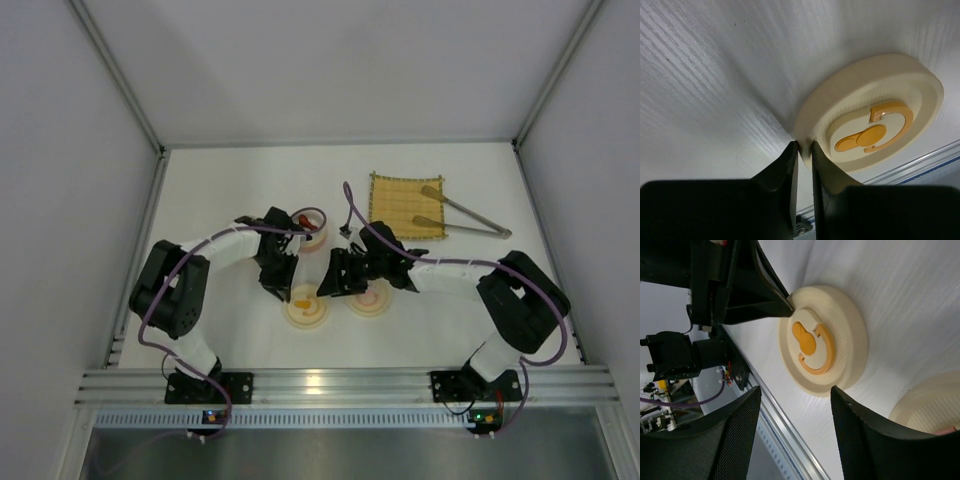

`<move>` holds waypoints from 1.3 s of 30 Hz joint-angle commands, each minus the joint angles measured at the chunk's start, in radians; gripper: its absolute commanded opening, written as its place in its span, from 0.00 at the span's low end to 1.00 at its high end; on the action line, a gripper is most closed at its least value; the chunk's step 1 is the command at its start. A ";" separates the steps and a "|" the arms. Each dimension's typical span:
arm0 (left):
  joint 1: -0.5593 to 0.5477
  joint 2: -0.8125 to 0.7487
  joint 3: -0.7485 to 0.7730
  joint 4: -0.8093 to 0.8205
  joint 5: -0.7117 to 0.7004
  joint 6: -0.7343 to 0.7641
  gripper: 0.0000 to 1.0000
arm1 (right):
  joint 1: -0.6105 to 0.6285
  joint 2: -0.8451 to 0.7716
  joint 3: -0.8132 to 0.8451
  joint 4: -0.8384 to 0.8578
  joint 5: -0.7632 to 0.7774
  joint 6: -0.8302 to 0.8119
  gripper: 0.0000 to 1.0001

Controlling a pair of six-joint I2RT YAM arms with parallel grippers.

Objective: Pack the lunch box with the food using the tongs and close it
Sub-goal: Adjust the box lid at the center of the board.

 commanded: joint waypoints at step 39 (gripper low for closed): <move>-0.003 0.107 0.061 0.019 -0.047 -0.097 0.00 | 0.107 0.144 0.172 0.034 -0.108 0.097 0.33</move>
